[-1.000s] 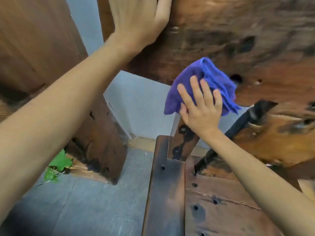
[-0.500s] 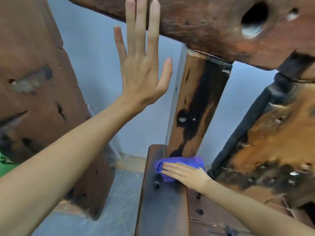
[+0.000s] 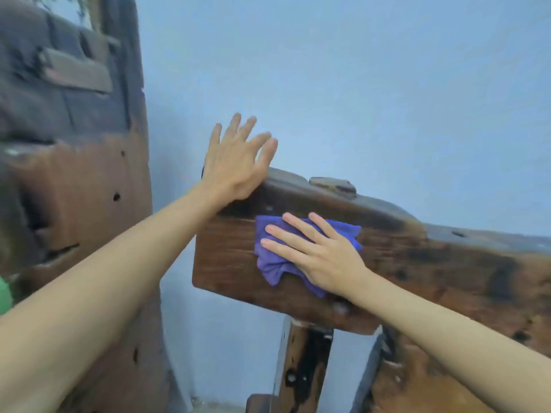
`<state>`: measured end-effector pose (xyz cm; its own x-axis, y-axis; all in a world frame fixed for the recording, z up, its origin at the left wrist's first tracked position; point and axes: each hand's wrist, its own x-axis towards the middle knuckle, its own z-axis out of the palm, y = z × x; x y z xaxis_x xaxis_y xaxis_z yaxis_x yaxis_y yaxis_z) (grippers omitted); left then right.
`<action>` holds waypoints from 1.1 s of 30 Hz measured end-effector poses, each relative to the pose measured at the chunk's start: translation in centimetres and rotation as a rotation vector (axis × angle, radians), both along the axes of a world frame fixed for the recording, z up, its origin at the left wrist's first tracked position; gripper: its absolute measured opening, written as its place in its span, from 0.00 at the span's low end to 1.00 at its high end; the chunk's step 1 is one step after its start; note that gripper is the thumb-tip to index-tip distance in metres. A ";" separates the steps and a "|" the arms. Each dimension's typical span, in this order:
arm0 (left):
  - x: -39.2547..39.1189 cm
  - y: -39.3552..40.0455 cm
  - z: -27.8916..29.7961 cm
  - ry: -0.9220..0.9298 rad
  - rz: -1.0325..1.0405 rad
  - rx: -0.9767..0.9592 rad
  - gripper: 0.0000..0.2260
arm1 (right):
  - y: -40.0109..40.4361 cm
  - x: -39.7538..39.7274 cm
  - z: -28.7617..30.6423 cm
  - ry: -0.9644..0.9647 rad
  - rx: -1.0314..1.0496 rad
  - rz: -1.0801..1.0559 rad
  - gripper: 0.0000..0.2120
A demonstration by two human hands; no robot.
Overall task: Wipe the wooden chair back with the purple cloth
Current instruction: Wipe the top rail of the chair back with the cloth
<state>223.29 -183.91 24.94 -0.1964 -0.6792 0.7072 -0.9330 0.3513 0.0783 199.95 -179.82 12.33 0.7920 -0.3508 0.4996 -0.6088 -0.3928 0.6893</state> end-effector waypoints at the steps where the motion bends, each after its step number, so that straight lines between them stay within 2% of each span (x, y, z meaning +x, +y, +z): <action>1: 0.7 -0.6 1.8 0.026 -0.011 0.174 0.27 | 0.0 1.1 1.9 -0.013 0.006 0.006 0.28; 3: 2.1 -1.0 3.5 0.288 -0.083 0.493 0.41 | 0.1 3.3 4.6 -0.061 0.017 0.011 0.27; 5: 3.0 -0.7 3.5 0.582 -0.182 0.645 0.50 | 0.3 5.7 6.6 -0.150 0.057 -0.006 0.26; 8: 3.5 -0.4 3.2 0.855 -0.336 0.711 0.53 | 0.4 9.6 9.7 -0.322 0.224 -0.057 0.27; 11: 4.3 -0.7 4.0 1.084 -0.456 0.779 0.49 | -0.9 11.9 13.5 -0.619 0.578 -0.138 0.25; 13: 5.0 -1.0 4.5 1.075 -0.487 0.836 0.45 | -2.4 11.5 15.4 -0.663 0.734 -0.234 0.23; 17: 5.4 -0.7 4.1 0.760 -0.399 0.884 0.40 | -4.8 3.3 16.3 -0.731 0.844 -0.560 0.24; 19: 5.2 -0.4 3.8 0.778 -0.419 0.868 0.35 | -5.7 -2.5 15.9 -0.788 0.847 -0.716 0.24; 21: 5.1 -0.1 4.0 0.882 -0.478 0.846 0.33 | -6.4 -5.6 15.3 -0.830 0.902 -0.799 0.27; 24: 4.5 -0.1 3.9 0.989 -0.511 0.778 0.34 | -7.4 -4.2 15.3 -0.881 0.978 -0.786 0.24; 29: 3.6 -0.9 3.2 0.956 -0.375 0.733 0.45 | -9.5 0.4 17.2 -0.904 1.047 -0.764 0.24; 33: 3.2 -0.9 2.9 0.984 -0.279 0.682 0.48 | -10.3 4.0 18.0 -0.807 1.078 -0.747 0.10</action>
<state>226.47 -184.77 27.80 0.0229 -0.9880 0.1528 -0.2719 0.1409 0.9519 203.93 -190.11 30.29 -0.0705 -0.9964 -0.0478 -0.9467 0.0819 -0.3114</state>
